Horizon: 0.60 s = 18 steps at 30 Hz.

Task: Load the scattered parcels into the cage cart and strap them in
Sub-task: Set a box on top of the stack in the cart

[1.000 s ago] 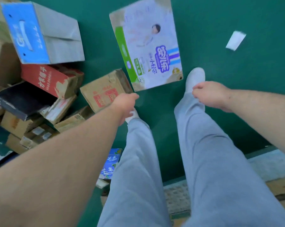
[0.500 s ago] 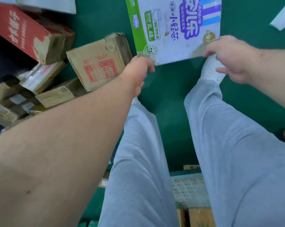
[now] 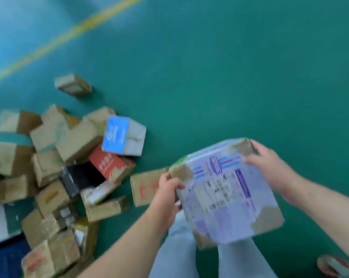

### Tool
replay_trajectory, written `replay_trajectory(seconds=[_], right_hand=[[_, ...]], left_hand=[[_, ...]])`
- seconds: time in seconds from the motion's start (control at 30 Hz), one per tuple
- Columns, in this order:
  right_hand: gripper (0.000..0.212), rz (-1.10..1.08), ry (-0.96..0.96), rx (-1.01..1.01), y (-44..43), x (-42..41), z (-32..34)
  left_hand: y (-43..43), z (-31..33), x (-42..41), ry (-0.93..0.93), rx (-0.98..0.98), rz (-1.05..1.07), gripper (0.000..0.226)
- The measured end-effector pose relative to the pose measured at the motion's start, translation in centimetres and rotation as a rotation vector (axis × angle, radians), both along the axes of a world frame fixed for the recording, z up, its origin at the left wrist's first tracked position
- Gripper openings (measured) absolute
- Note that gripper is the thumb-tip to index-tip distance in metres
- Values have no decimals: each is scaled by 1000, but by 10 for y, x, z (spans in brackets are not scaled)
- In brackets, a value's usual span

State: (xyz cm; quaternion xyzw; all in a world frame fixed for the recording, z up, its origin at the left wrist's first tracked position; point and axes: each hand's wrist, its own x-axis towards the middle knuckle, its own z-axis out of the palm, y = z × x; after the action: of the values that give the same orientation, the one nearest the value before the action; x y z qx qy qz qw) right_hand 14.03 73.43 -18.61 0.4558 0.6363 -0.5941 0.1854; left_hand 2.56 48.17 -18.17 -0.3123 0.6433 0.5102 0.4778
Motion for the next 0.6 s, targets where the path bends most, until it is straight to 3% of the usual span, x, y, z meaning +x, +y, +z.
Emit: replay_trajectory(seconds=[0.1,0.37,0.5,0.6], right_hand=[[57,-79,68,49,-11,13,107],[73,-347,285,322,-67,40,299],[38,-403,406,471,-90,50,370],[33,-457,381,567,-97,73,401]], left_hand=[[4,83,-20,56,115,-107,44],[3,258,-50,150,443,-269,49],[15,310,-44,169,518,-355,52],[29,333,-26,172,563,-426,48]])
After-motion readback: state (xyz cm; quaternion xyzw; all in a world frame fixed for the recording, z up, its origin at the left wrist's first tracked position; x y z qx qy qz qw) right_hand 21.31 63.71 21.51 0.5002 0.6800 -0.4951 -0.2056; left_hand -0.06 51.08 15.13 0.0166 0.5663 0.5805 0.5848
